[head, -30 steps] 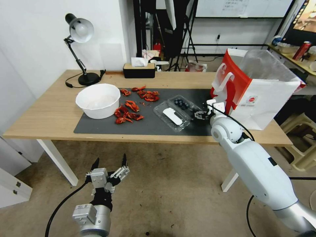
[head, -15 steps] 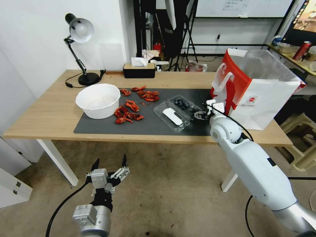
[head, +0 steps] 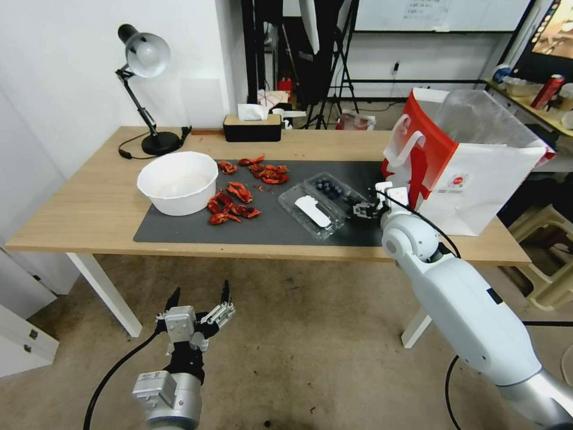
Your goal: Close the takeout container lid, then place the container into the takeout bag.
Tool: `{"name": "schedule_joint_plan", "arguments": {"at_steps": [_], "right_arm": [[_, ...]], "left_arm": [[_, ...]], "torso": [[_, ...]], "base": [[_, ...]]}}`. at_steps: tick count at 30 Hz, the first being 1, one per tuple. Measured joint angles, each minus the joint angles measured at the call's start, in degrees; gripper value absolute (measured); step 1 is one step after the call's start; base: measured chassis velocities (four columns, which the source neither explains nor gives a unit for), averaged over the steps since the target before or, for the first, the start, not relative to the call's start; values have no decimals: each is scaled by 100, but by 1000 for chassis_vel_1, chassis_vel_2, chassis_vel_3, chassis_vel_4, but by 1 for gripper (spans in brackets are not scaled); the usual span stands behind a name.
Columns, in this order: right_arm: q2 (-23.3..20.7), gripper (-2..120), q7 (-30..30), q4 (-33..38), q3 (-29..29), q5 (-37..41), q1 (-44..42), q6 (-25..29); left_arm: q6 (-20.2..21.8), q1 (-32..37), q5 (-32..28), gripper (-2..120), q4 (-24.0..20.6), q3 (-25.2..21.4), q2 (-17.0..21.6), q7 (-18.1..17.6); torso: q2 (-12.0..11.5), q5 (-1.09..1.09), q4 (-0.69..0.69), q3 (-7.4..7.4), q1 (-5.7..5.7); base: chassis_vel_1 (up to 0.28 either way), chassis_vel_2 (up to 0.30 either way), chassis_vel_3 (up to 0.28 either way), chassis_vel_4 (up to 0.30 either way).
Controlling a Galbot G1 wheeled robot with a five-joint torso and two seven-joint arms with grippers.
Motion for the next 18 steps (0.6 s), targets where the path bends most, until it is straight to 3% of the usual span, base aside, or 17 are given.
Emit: {"name": "schedule_joint_plan", "arguments": {"at_steps": [18], "right_arm": [[0,100,352,127,27,270,-102,-2]], "left_arm": [[-29,12,5,100,-12,4,-6,-19]], "torso": [[0,0,0,0,0]], "base": [[0,0,0,0]]}}
